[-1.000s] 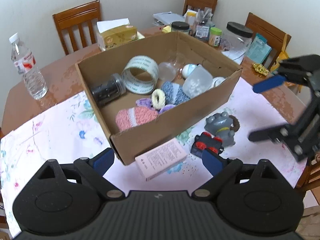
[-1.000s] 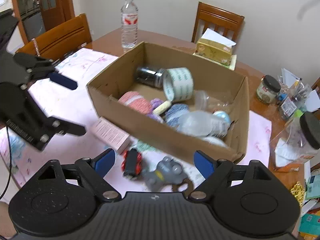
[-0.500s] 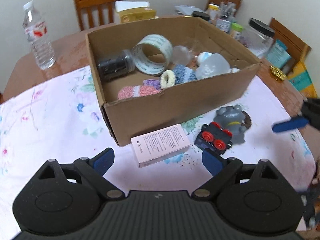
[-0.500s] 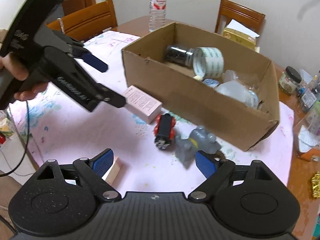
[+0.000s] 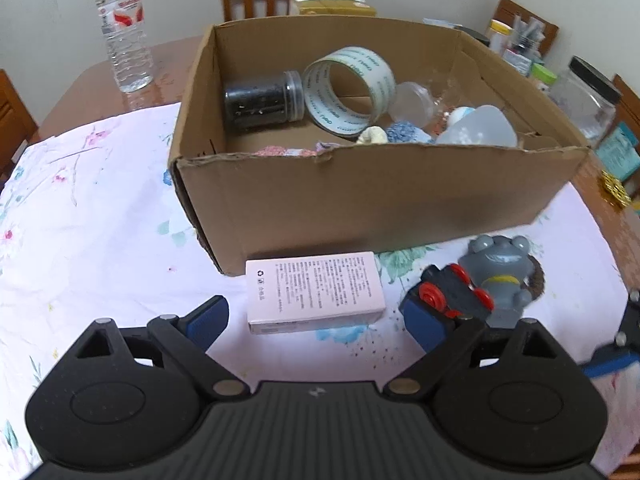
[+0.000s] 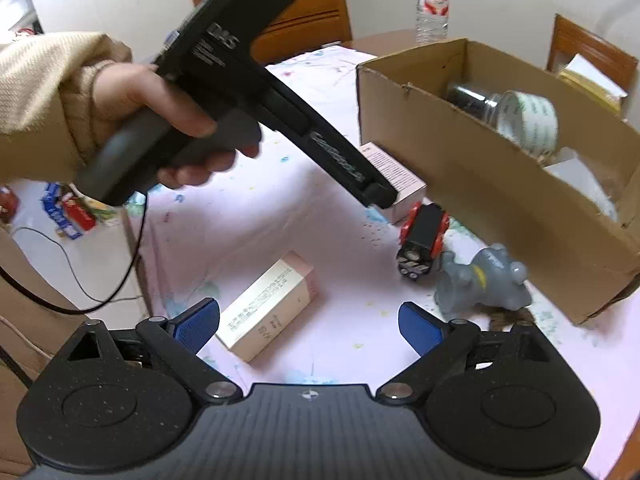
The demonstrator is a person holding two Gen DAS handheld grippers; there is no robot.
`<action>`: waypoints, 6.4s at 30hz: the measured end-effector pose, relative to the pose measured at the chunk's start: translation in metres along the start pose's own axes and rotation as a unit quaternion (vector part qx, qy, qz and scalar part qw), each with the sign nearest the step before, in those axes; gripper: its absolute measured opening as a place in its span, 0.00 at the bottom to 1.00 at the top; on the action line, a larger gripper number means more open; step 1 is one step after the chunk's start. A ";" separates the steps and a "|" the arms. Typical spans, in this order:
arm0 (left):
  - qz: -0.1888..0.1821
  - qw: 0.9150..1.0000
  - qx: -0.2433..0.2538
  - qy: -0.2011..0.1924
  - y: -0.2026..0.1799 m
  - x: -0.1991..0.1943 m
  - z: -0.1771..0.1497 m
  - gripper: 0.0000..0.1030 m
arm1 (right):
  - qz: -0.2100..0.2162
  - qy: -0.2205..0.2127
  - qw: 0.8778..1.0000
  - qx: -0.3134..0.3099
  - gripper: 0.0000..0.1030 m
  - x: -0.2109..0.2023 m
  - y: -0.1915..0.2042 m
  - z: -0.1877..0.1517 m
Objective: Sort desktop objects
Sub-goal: 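Withdraw both grippers and reach toward the pink box and red toy car, then grasp the pink box with the left gripper while the right grasps the cream box, then lift both small boxes over the cardboard box and open both grippers, then withdraw both grippers toward the red toy car and grey figure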
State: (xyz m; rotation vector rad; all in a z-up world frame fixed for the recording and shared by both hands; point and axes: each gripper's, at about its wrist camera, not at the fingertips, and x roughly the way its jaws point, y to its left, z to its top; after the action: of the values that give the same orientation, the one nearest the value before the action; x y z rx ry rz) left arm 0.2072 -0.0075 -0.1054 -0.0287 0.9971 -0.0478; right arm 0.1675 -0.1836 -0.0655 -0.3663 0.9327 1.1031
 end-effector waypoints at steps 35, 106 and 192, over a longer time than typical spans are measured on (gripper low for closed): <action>0.061 0.995 -0.079 -0.006 -0.005 0.035 0.002 0.91 | 0.167 0.055 0.945 -0.277 0.93 0.070 0.013 0.026; -0.033 0.990 0.109 -0.081 -0.010 -0.070 0.089 0.78 | -0.144 -0.004 0.987 -0.076 0.82 -0.061 -0.074 0.096; -0.206 0.901 0.375 -0.073 -0.035 0.011 -0.012 0.71 | -0.123 0.020 0.992 0.020 0.94 -0.005 -0.074 0.005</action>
State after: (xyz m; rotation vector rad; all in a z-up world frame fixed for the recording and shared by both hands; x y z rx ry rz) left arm 0.2020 -0.0436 -0.1199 0.4591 0.7538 -0.8068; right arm 0.2343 -0.2156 -0.0716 -0.4589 0.9162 0.8532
